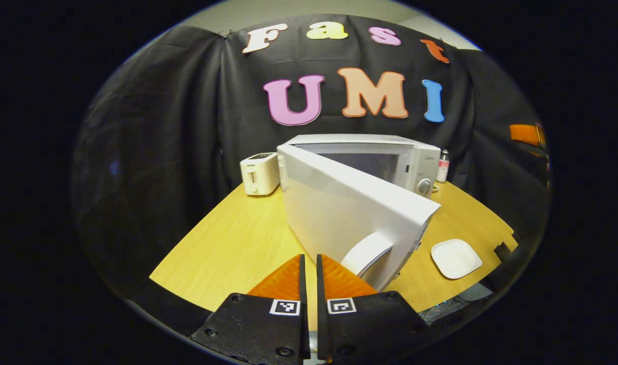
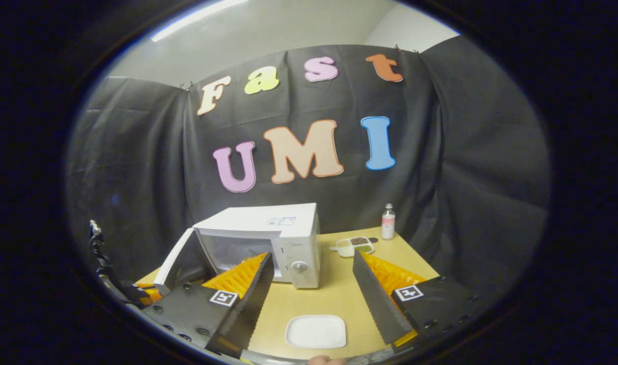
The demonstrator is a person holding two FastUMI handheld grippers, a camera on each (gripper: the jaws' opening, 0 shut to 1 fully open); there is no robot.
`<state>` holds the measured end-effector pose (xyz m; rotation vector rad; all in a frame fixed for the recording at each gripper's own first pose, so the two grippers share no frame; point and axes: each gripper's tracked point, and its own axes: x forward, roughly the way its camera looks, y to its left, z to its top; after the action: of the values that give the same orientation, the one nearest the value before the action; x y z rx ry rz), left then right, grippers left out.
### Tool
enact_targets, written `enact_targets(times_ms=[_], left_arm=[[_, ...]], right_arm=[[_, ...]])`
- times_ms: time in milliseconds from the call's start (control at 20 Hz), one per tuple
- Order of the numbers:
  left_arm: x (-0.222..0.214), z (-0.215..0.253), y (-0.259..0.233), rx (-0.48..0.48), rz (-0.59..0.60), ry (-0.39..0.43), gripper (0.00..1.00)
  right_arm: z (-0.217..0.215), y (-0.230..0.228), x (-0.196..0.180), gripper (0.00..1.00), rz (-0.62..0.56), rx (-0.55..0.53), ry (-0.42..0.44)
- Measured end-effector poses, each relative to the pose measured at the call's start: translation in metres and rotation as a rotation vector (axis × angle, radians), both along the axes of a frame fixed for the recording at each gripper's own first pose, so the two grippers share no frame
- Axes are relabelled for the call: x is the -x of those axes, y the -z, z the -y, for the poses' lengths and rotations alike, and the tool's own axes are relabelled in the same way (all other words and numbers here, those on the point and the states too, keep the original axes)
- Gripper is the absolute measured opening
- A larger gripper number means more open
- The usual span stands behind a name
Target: Open the microwave oven with the left hand, put the food in, and close the microwave oven.
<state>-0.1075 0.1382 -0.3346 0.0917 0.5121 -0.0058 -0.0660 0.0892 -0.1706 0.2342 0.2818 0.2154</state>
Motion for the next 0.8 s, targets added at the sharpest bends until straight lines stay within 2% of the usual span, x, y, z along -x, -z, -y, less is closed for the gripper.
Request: enact_targets(times_ms=[250, 450, 650, 800], left_arm=[[-0.036, 0.062, -0.002, 0.012, 0.015, 0.128, 0.05], [-0.074, 0.098, -0.001, 0.011, 0.032, 0.18, 0.05], [-0.121, 0.11, -0.005, 0.003, 0.064, 0.186, 0.05], [-0.151, 0.107, -0.003, 0.014, 0.077, 0.145, 0.05]], right_arm=[[0.029, -0.026, 0.006, 0.85, 0.057, 0.04, 0.033], [0.047, -0.033, 0.006, 0.85, 0.067, 0.054, 0.048], [0.064, -0.038, 0.005, 0.85, 0.061, 0.029, 0.07], [0.074, -0.04, 0.002, 0.85, 0.061, 0.035, 0.081]])
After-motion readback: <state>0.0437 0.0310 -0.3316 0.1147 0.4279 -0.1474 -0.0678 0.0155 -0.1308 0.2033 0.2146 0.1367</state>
